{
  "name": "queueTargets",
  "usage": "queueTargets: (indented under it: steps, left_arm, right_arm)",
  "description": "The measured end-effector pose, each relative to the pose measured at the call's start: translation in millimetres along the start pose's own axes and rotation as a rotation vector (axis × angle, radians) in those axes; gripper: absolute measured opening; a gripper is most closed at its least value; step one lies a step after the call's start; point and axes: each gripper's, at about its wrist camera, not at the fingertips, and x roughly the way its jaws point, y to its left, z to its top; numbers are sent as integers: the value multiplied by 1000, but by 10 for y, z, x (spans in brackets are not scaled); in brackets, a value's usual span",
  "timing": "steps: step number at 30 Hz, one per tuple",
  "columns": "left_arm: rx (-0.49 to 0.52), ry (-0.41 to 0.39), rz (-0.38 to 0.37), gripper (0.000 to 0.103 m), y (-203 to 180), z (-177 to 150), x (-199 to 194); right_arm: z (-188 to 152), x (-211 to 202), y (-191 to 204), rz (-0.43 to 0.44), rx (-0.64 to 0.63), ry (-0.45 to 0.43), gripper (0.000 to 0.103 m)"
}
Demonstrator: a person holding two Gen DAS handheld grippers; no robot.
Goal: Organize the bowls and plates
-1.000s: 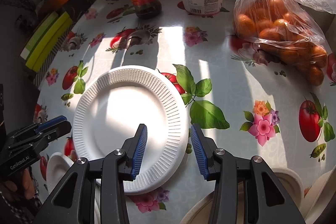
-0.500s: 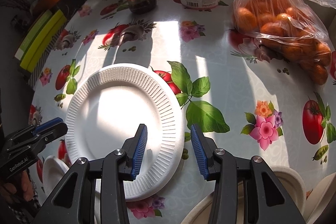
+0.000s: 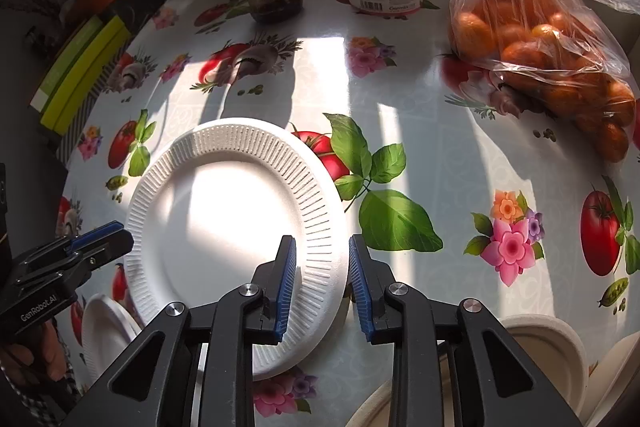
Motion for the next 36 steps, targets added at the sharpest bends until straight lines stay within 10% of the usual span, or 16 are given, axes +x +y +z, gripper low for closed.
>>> queueTargets:
  steps: [36]
  left_arm:
    - [-2,-77,5,18,18,-45,-369]
  right_arm:
    - [-108,-375,81,55,29,-74,22]
